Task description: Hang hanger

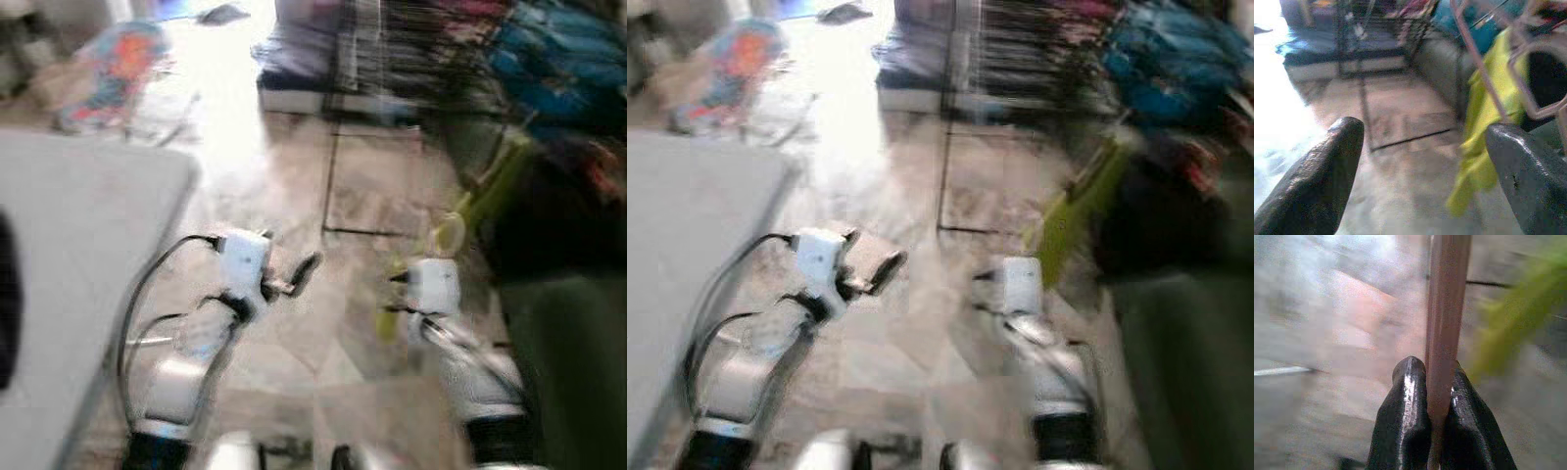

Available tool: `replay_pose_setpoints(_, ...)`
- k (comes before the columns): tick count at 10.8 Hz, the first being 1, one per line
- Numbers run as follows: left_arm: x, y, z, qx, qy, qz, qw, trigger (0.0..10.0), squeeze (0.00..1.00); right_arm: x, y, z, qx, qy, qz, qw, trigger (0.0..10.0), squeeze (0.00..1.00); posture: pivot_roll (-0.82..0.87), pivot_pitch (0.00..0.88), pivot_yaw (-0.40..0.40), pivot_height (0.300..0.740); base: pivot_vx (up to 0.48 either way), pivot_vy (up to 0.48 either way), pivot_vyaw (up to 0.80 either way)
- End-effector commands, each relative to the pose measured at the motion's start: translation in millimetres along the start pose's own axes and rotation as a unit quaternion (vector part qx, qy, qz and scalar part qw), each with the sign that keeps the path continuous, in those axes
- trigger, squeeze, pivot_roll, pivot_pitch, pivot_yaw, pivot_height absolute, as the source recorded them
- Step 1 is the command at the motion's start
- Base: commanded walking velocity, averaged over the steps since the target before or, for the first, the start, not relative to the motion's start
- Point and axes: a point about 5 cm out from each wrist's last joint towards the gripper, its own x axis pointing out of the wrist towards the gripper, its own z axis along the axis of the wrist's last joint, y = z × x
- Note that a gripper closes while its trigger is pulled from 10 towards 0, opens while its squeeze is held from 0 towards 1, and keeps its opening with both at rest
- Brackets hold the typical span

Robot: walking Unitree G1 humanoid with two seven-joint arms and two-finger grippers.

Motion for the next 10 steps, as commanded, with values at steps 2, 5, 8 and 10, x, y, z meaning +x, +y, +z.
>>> replay_pose_setpoints(2,6.3,-10.3,5.8,0.002,-0.01,-0.016,1.0,10.0,0.0,-3.3,-10.7,-9.9,0.025,0.03,-0.015,0.999,10.0,0.0,-0.04,0.108,-0.054,0.74,0.148,0.186,0.0)
replay_pose_setpoints(5,4.8,-16.1,5.1,0.001,-0.01,-0.032,0.999,10.0,0.0,-0.8,-27.5,-12.2,0.049,0.04,-0.071,0.996,10.0,0.0,-0.04,0.107,-0.056,0.74,0.0,0.0,0.0)
replay_pose_setpoints(8,6.3,-14.9,7.8,0.002,-0.018,-0.026,1.0,10.0,0.0,6.4,-26.6,-4.9,0.066,0.032,-0.063,0.995,10.0,0.0,-0.04,0.108,-0.057,0.74,0.0,0.0,0.0)
replay_pose_setpoints(10,6.2,-13.1,7.7,0.005,-0.02,-0.011,1.0,10.0,0.0,11.9,-27.8,4.0,0.062,0.012,-0.063,0.996,10.0,0.0,-0.04,0.108,-0.057,0.74,0.133,0.0,0.0)
